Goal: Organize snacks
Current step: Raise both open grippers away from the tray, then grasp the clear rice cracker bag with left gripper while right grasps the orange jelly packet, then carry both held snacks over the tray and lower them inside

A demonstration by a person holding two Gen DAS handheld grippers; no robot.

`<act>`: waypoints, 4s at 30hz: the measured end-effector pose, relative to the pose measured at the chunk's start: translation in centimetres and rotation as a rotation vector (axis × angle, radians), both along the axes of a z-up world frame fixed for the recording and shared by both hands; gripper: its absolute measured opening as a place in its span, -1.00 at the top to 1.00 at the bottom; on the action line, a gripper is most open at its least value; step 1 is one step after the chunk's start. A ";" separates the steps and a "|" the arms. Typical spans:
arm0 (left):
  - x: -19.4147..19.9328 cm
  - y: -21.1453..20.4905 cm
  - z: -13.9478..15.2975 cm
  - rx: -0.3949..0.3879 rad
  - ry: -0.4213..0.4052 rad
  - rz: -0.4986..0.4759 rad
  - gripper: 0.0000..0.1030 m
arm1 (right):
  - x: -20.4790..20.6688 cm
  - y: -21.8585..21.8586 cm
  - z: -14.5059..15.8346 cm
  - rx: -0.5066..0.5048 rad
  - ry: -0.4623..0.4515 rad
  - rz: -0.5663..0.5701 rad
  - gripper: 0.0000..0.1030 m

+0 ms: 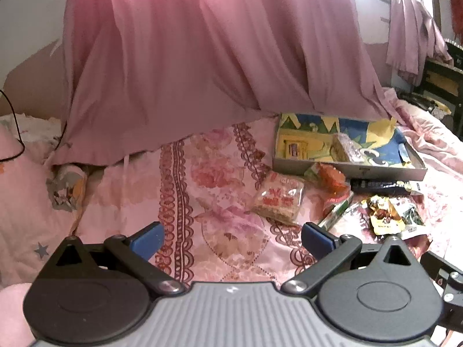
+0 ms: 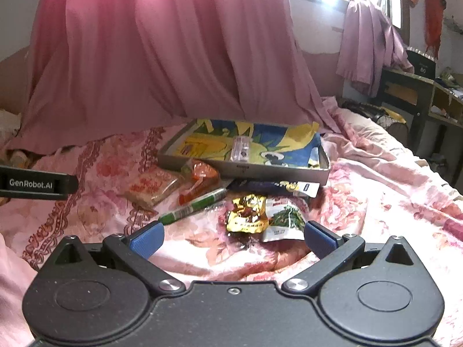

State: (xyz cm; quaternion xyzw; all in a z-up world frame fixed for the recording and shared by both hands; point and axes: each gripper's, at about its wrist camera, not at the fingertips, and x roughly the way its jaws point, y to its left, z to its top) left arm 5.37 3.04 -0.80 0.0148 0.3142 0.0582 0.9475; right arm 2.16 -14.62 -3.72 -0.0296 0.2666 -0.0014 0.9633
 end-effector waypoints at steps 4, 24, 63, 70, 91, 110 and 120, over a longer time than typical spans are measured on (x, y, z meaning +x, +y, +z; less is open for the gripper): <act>0.7 0.2 -0.3 -0.014 0.042 0.011 -0.99 | 0.4 0.3 -0.4 -0.012 0.031 0.005 -0.99; 9.3 1.9 -2.7 -0.104 0.362 -0.023 -0.99 | 3.8 -1.2 -2.4 0.046 0.236 -0.075 -0.99; 19.9 -0.6 -8.3 0.069 0.342 -0.394 -0.99 | 21.8 -0.5 -4.3 0.062 0.101 0.253 -0.83; 20.3 -1.3 -9.1 0.069 0.363 -0.447 -0.99 | 23.7 -0.7 -5.6 0.162 0.161 0.229 -0.79; 21.1 -1.4 -9.7 0.045 0.365 -0.446 -0.52 | 26.2 0.4 -7.8 0.189 0.264 0.171 -0.06; 19.9 0.9 -8.5 -0.210 0.426 -0.306 -0.46 | 22.9 0.2 -5.9 0.211 0.222 0.169 0.01; 18.4 2.0 -5.8 -0.290 0.286 -0.267 -0.46 | 19.5 -0.3 -3.1 0.198 0.152 0.172 0.01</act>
